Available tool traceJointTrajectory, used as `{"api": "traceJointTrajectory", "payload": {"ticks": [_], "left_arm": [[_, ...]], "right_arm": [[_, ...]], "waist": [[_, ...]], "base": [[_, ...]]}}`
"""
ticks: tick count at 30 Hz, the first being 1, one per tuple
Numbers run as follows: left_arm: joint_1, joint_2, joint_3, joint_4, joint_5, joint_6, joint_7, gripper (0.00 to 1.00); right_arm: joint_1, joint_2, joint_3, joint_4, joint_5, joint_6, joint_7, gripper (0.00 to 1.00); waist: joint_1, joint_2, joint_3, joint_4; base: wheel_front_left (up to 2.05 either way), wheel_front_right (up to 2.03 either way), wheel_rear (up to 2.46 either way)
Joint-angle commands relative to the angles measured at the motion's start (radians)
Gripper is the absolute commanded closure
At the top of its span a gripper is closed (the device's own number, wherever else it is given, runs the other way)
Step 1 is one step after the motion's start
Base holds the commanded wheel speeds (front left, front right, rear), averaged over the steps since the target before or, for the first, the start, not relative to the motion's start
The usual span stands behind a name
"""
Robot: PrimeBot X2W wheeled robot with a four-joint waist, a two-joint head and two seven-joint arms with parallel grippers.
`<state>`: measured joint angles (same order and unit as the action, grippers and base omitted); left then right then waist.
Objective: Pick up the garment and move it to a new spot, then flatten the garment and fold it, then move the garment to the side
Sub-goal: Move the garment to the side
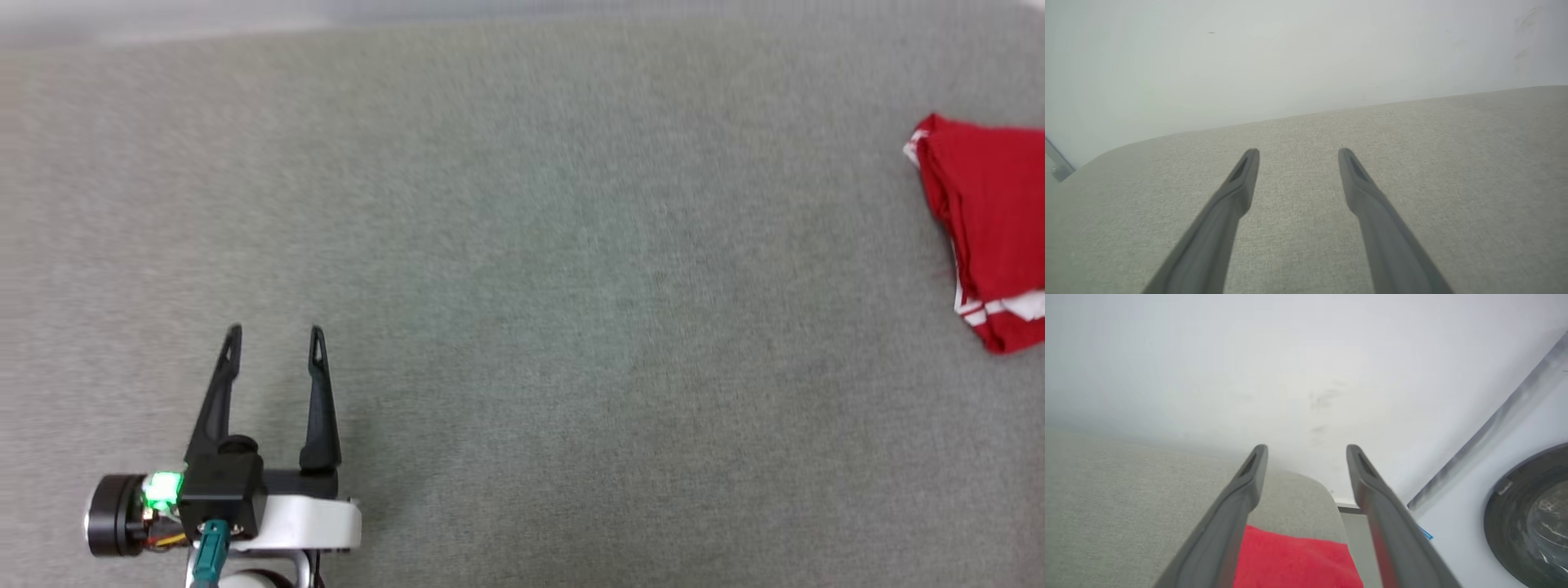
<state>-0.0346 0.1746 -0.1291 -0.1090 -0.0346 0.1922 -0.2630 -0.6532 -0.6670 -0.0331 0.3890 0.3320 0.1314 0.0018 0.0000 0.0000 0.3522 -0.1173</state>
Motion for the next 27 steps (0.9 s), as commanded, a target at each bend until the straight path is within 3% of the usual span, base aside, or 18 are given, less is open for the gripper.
{"api": "traceJointTrajectory", "payload": {"ticks": [1,13,19,27], "left_arm": [[0.019,-0.006,0.001,0.01,-0.005,-0.006,-0.002,0.0],[0.09,-0.018,0.035,0.081,-0.021,-0.042,-0.002,0.0],[0.118,-0.031,0.042,0.108,-0.012,-0.058,-0.002,0.0],[0.156,-0.049,0.037,0.128,-0.003,-0.068,-0.002,0.0]], "right_arm": [[0.038,0.029,-0.015,-0.033,-0.019,-0.002,-0.033,0.0],[0.305,0.321,-0.019,-0.313,-0.143,-0.001,-0.208,0.0],[0.445,0.42,0.003,-0.375,-0.168,-0.002,-0.214,0.0],[0.608,0.495,-0.006,-0.38,-0.161,-0.001,-0.217,0.0]], "waist": [[0.0,0.0,-0.071,0.039],[0.0,0.0,-0.208,0.107],[0.0,0.0,-0.263,0.121],[0.0,0.0,-0.322,0.133]], "base": [[0.0,0.0,0.0],[0.0,0.0,0.0],[0.0,0.0,0.0],[0.0,0.0,0.0]]}}
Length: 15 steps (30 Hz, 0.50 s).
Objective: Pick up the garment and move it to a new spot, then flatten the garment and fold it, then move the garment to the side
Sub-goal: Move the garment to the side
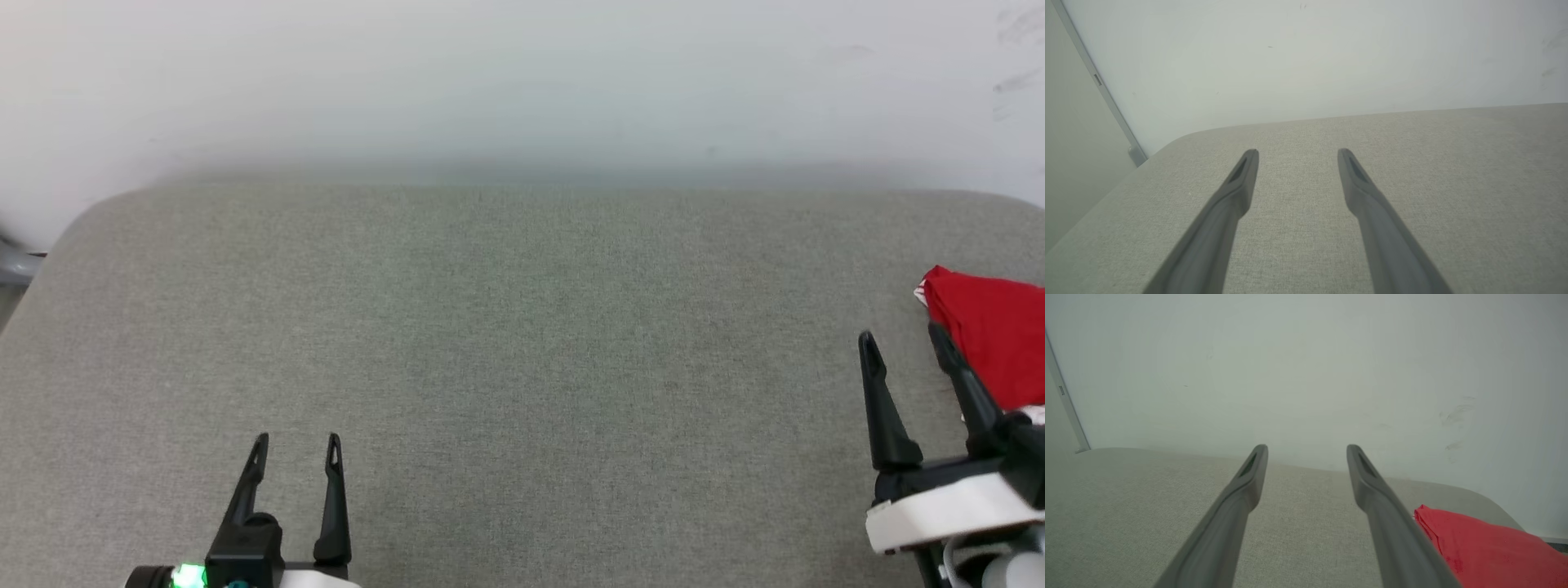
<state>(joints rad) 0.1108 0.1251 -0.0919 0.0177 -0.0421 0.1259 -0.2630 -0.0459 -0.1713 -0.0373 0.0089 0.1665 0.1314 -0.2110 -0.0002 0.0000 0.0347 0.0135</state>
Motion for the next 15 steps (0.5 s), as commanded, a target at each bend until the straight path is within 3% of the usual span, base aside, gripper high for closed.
{"api": "traceJointTrajectory", "payload": {"ticks": [1,15], "left_arm": [[0.014,0.0,-0.002,0.004,0.004,-0.005,-0.002,0.0],[0.05,-0.015,-0.009,0.002,0.005,-0.03,-0.002,0.0]], "right_arm": [[0.02,0.011,-0.005,0.002,0.006,-0.002,-0.007,0.0],[0.185,0.095,-0.013,0.007,-0.036,-0.001,-0.037,0.0]], "waist": [[0.0002,0.0,-0.01,0.004],[0.0002,0.0,-0.052,0.016]], "base": [[0.0,0.0,0.0],[0.0,0.0,0.0]]}}
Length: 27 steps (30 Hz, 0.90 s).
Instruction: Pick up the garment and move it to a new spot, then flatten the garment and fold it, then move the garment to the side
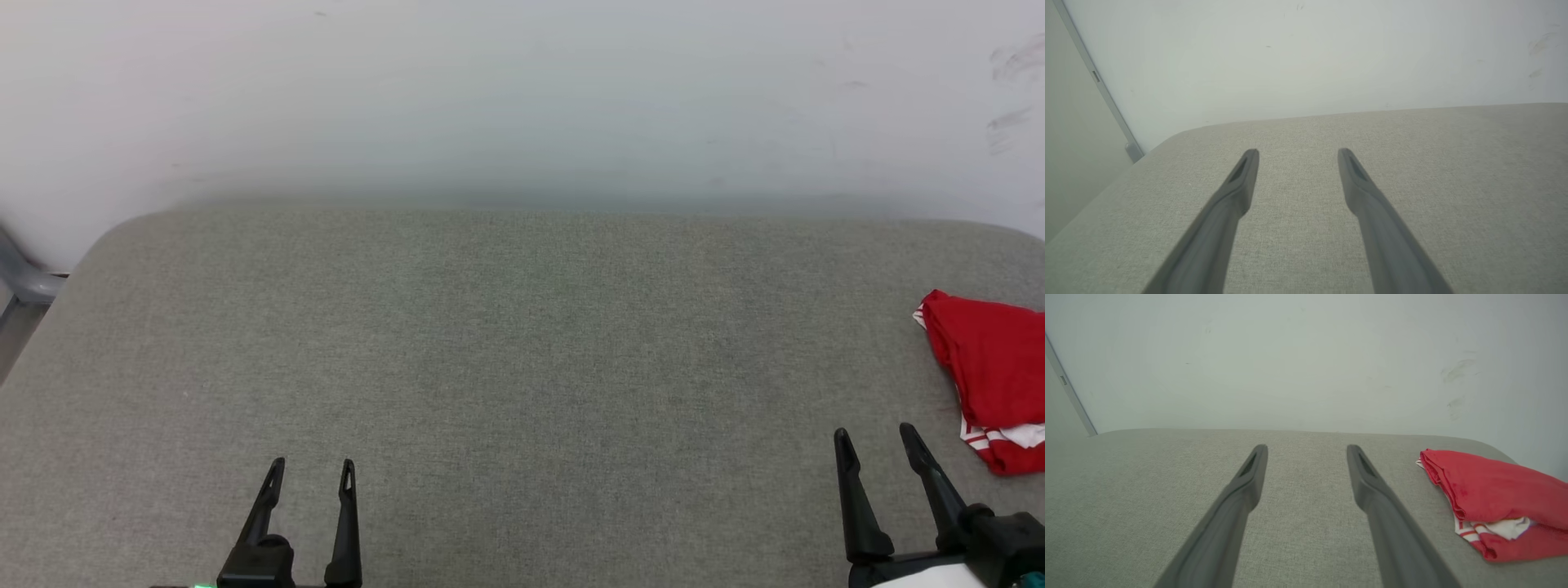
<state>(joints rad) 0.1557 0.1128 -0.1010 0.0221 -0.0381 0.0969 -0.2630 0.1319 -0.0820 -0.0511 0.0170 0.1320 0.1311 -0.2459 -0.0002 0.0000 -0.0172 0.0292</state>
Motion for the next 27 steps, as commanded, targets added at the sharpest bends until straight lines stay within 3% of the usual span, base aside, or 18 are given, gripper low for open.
{"api": "traceJointTrajectory", "payload": {"ticks": [1,17,18,21,27], "left_arm": [[0.007,-0.004,0.0,-0.004,0.001,-0.002,-0.002,0.0],[0.021,-0.014,0.016,-0.001,-0.004,-0.019,-0.002,0.0],[0.013,-0.013,0.013,0.003,-0.003,-0.018,0.0,1.0],[0.022,-0.017,0.01,0.031,-0.005,-0.018,0.001,1.0],[0.002,-0.016,0.019,0.039,-0.143,-0.034,0.025,1.0]], "right_arm": [[0.012,0.009,-0.001,-0.001,-0.002,-0.001,-0.004,0.0],[0.034,0.027,-0.003,-0.003,-0.012,-0.001,-0.011,0.0],[0.026,0.022,-0.002,-0.001,-0.009,0.0,-0.009,1.0],[0.03,0.022,0.001,0.026,-0.007,0.0,-0.008,1.0],[0.009,0.019,0.002,0.039,0.123,0.0,0.017,1.0]], "waist": [[0.0002,0.0,-0.002,0.0],[0.0002,0.0,-0.014,0.004],[0.0002,0.0,-0.014,0.003],[0.0002,0.0,-0.014,0.003],[0.0002,0.0,-0.012,0.002]], "base": [[0.0,0.0,0.0],[0.0,0.0,0.0],[0.0,0.0,0.0],[0.0,0.0,0.0],[0.0,0.0,0.0]]}}
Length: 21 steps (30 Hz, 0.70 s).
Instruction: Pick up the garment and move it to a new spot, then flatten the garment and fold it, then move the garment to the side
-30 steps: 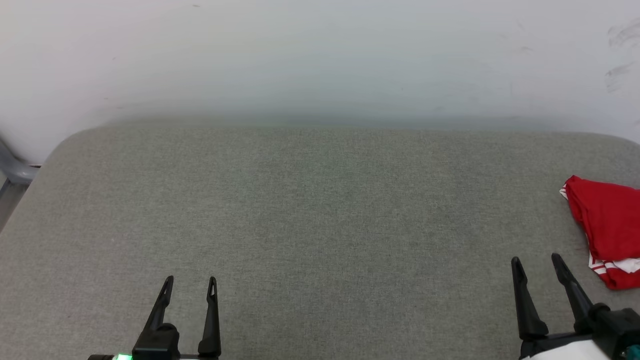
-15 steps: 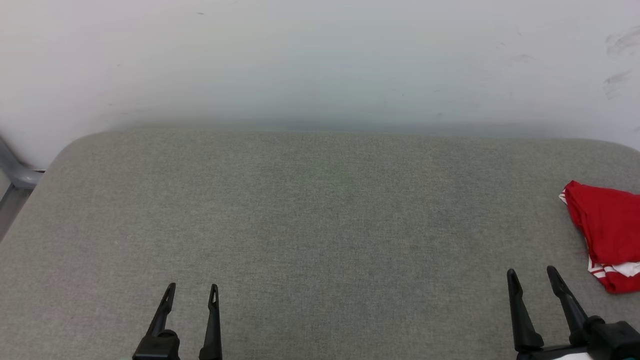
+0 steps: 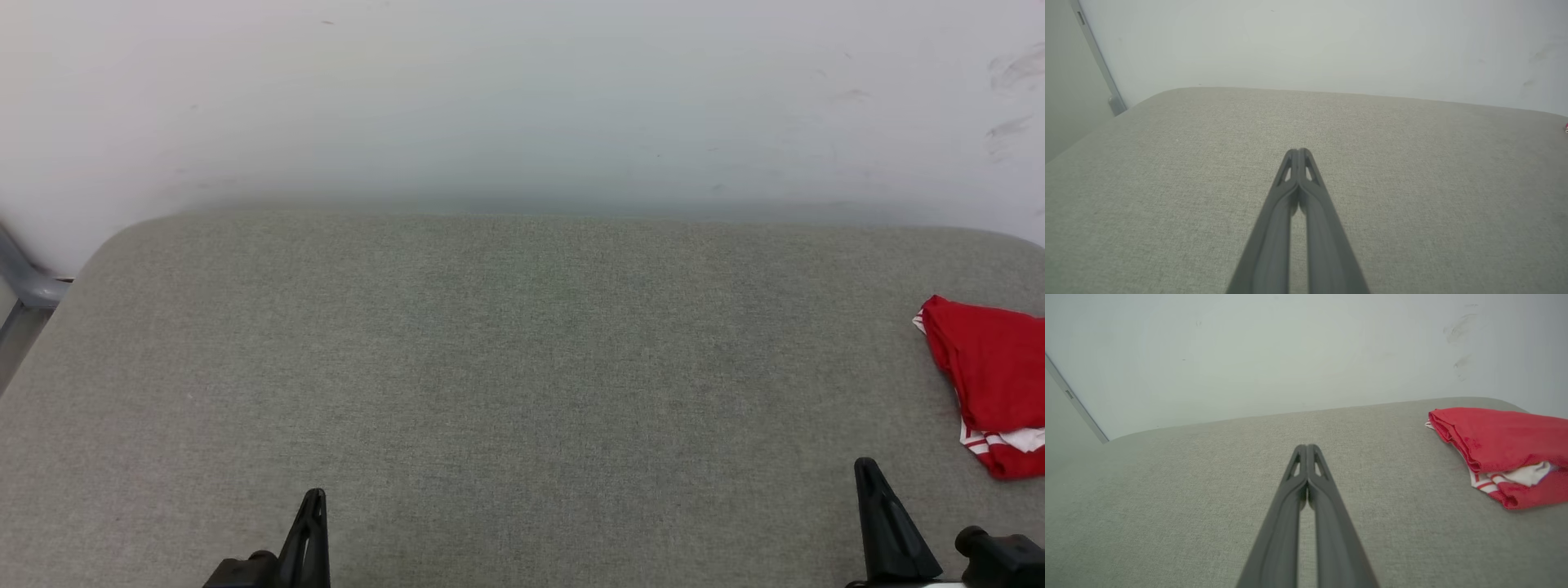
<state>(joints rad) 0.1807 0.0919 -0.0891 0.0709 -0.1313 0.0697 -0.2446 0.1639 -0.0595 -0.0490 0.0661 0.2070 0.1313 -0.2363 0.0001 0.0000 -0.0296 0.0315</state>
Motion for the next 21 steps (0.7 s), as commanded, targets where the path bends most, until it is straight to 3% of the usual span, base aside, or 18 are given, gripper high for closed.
{"api": "traceJointTrajectory", "payload": {"ticks": [1,21], "left_arm": [[-0.027,0.006,0.009,-0.007,-0.072,-0.009,0.011,1.0],[-0.098,0.009,0.039,0.046,-0.441,-0.059,0.084,1.0]], "right_arm": [[-0.027,-0.004,0.0,-0.007,0.069,0.0,0.012,1.0],[-0.091,-0.013,-0.002,0.04,0.417,0.0,0.085,1.0]], "waist": [[-0.0001,0.0,0.001,-0.001],[-0.0001,0.0,0.006,-0.006]], "base": [[0.0,0.0,0.0],[0.0,0.0,0.0]]}}
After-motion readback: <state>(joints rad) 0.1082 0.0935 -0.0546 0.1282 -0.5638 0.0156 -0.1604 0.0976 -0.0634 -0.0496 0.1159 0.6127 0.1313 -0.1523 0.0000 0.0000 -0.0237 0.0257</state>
